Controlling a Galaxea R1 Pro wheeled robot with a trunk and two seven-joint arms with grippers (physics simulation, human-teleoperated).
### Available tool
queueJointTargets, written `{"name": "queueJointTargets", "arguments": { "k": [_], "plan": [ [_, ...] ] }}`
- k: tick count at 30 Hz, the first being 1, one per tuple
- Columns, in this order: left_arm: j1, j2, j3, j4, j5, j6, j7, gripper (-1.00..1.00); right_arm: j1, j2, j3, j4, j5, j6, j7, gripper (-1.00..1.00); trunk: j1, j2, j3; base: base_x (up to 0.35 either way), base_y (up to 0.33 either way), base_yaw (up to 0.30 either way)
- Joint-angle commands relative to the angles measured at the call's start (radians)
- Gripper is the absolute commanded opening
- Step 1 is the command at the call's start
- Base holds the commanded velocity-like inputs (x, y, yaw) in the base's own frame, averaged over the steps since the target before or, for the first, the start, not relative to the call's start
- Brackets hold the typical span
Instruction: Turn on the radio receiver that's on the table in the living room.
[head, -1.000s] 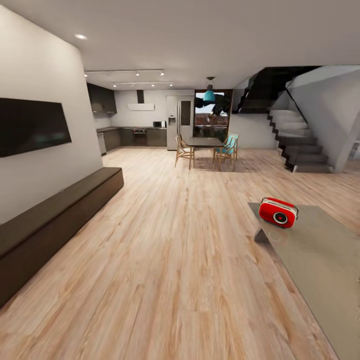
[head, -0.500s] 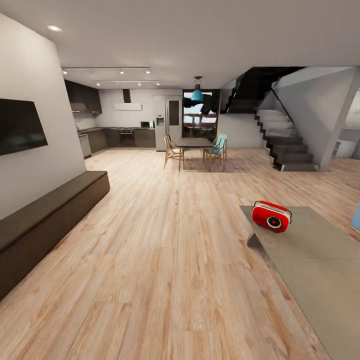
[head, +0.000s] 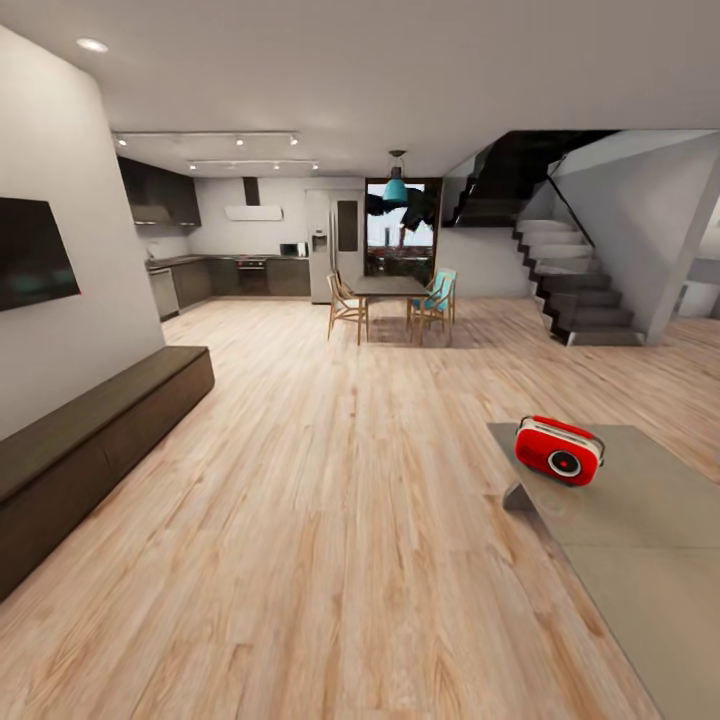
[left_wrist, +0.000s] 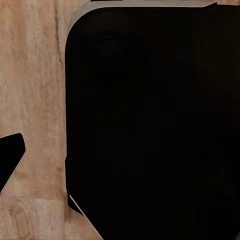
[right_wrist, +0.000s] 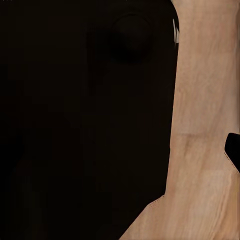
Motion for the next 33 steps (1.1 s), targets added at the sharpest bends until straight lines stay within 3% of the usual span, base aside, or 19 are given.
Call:
{"name": "queueJointTargets", "arguments": {
  "k": [1,33],
  "plan": [
    [0.0,0.0,0.0,0.0,0.0,0.0,0.0,1.0,0.0,0.0,0.0,0.0,0.0,0.0,0.0,1.0,0.0,0.0,0.0,0.327,0.0,0.0],
    [0.0,0.003,-0.001,-0.002,-0.001,0.0,0.001,1.0,0.0,0.0,0.002,0.0,0.002,-0.028,0.0,1.0,0.0,0.0,0.0,0.327,0.0,0.0]
  ]
}}
